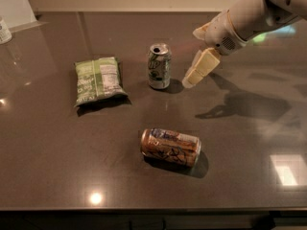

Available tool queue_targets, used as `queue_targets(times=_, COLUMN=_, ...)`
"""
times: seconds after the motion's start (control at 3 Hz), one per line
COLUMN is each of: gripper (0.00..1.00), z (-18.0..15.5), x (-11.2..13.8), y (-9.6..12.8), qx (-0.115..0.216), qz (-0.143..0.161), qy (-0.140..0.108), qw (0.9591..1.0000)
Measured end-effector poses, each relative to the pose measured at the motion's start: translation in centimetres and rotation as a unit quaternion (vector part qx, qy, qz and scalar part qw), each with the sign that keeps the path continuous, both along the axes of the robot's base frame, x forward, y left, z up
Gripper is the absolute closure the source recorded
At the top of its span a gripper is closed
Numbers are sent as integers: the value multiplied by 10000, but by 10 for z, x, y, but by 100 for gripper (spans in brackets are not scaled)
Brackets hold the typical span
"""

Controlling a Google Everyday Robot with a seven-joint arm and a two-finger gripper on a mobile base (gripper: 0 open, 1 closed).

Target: Knock 7up can over

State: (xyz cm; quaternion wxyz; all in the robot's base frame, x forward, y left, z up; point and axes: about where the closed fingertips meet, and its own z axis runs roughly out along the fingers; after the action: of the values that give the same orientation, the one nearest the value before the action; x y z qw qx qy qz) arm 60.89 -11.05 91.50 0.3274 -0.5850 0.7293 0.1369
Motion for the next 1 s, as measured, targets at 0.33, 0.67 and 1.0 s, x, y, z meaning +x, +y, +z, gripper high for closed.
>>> queue_targets(times=0.33, gripper=0, z=-11, x=13, y=20, qx=244, qz=100, qy=98, qw=9996)
queue_targets(times=0.67, gripper=0, z=-19, x=19, y=36, qx=507, qz=199, qy=279, qw=9981)
queue_targets(times=1.0, gripper=0, z=-23, x=22, y=47, qx=745, qz=194, qy=444, qw=9960)
